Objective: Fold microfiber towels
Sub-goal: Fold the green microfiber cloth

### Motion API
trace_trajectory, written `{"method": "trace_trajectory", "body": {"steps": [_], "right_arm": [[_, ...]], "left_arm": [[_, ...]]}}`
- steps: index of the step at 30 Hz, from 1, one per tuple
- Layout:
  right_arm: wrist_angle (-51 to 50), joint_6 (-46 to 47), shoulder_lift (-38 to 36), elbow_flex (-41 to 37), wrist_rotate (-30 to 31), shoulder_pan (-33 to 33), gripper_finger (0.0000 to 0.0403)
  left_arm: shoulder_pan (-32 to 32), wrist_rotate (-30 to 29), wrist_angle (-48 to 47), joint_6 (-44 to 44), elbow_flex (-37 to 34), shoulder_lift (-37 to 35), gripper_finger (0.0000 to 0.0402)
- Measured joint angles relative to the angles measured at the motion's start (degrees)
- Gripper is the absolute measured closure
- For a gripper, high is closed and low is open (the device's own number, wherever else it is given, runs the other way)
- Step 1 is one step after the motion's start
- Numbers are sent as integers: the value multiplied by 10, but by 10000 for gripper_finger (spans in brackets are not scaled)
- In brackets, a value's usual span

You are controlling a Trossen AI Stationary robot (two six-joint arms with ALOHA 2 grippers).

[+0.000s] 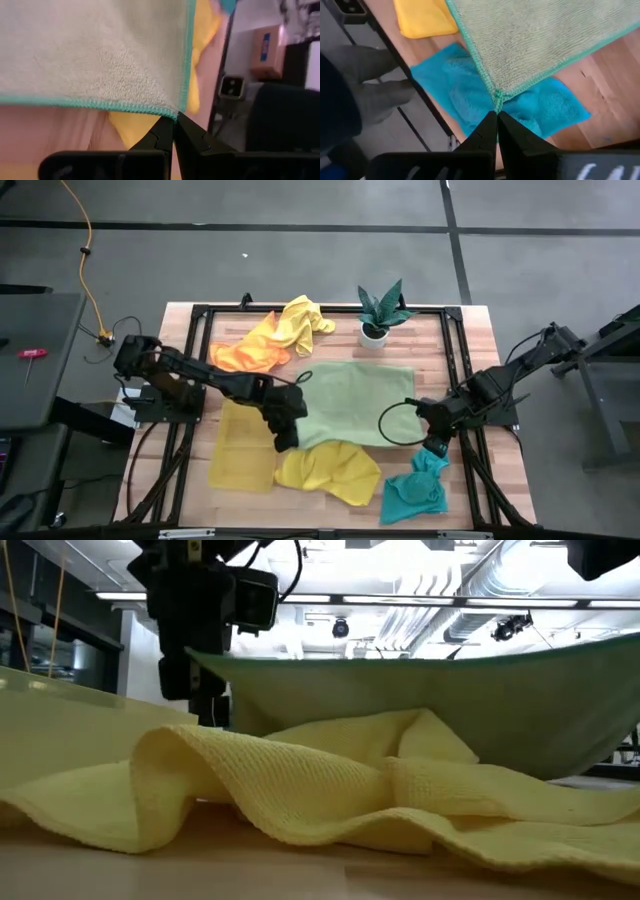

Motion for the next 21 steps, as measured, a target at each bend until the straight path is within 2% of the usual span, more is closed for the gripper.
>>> {"method": "trace_trajectory", "body": {"steps": [2, 8, 14, 21], "right_arm": [[-1, 0, -6, 0, 19, -11, 403], [-14, 2, -40, 9, 149, -55, 403], [-80, 31, -57, 9, 256, -116, 403], [-121, 45, -57, 9, 325, -181, 403]], "left_arm": [[17, 0, -4, 3, 0, -14, 401], [75, -21, -6, 25, 0, -50, 401], [117, -40, -31, 60, 0, -56, 401], [133, -154, -70, 82, 0, -53, 401]]}}
